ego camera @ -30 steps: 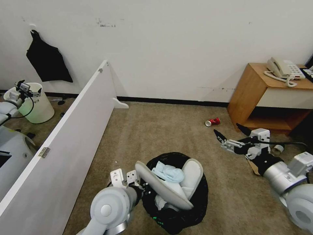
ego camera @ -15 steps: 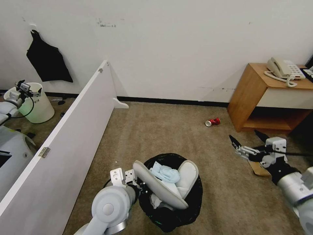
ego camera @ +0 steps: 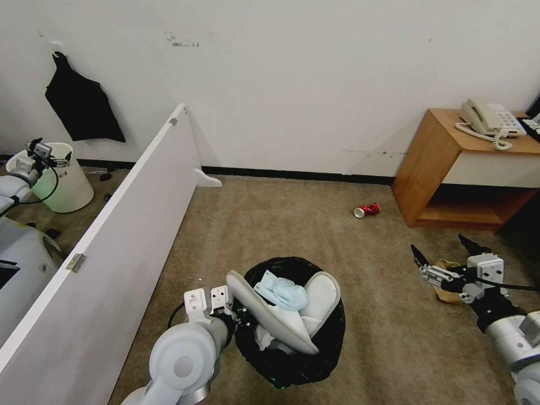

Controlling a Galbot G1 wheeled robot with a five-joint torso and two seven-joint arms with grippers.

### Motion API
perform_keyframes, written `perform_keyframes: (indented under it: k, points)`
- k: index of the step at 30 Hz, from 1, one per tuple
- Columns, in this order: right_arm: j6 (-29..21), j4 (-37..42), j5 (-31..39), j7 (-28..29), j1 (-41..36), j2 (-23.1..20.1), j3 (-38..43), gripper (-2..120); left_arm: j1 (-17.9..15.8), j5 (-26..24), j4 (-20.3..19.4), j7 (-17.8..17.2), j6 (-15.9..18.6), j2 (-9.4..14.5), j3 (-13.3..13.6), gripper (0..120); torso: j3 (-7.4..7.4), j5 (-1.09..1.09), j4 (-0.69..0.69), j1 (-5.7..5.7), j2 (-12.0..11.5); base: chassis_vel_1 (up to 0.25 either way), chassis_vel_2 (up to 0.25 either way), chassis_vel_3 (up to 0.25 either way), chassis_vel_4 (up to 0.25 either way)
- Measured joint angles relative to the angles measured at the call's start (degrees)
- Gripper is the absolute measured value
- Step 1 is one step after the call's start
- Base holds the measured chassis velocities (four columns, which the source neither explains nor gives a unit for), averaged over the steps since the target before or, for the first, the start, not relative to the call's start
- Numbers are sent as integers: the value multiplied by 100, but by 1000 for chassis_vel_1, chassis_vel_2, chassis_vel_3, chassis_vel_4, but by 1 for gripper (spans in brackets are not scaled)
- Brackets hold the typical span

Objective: Pick up the trash bin, then pick up the garbage from the floor and place it into the trash bin.

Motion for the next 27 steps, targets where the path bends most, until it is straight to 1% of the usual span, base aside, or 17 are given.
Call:
perform_keyframes:
  k: [3, 5, 9, 13, 14, 15, 16, 18, 19, 20, 21, 23, 27]
  points:
    - [93, 33, -116, -38, -45, 118, 8, 100, -11, -27, -1, 20, 0, -33, -32, 0, 0, 0, 0, 0, 0, 0, 0, 0, 0]
    - [284, 52, -310, -136, -134, 233, 60, 100, -32, -53, -14, 33, 0, -60, -45, 0, 0, 0, -2, 0, 0, 0, 0, 0, 0]
    - [418, 83, -505, -225, -210, 355, 127, 100, -28, -60, -35, 65, 0, -63, -62, 0, 0, -1, -2, 0, 0, 0, 0, 0, 0]
    - [594, 104, -802, -341, -250, 644, 135, 100, 23, -60, -79, 154, 0, 12, -126, 0, 0, -1, 1, 0, 0, 0, 0, 0, 0]
    - [594, 104, -802, -341, -250, 644, 135, 100, 23, -60, -79, 154, 0, 12, -126, 0, 0, -1, 1, 0, 0, 0, 0, 0, 0]
    - [662, 90, -929, -391, -227, 775, 122, 100, 24, -56, -81, 174, 0, 18, -135, 0, 0, -1, -1, 0, 0, 0, 0, 0, 0]
    - [662, 90, -929, -391, -227, 775, 122, 100, 24, -56, -81, 174, 0, 18, -135, 0, 0, -1, -1, 0, 0, 0, 0, 0, 0]
    - [745, 66, -1129, -439, -192, 985, 99, 100, 23, -46, -81, 201, 0, 25, -137, 0, 0, 0, -1, 0, 0, 0, 0, 0, 0]
    - [745, 66, -1129, -439, -192, 985, 99, 100, 23, -46, -81, 201, 0, 25, -137, 0, 0, 0, -1, 0, 0, 0, 0, 0, 0]
    - [839, 28, -1311, -477, -156, 1143, 89, 100, 4, -36, -80, 243, 0, 42, -139, 0, 0, 0, -1, 0, 0, 0, 0, 0, 0]
    - [839, 28, -1311, -477, -156, 1143, 89, 100, 4, -36, -80, 243, 0, 42, -139, 0, 0, 0, -1, 0, 0, 0, 0, 0, 0]
    - [958, -13, -1479, -558, -109, 1328, 93, 100, -33, 11, -65, 298, 0, 43, -174, 0, 0, 0, -1, 0, 0, 0, 0, 0, 0]
    - [1022, -20, -1539, -611, -107, 1408, 99, 100, -38, 10, -84, 324, -1, 54, -181, 0, 0, -1, 0, 0, 0, 0, 0, 0, 0]
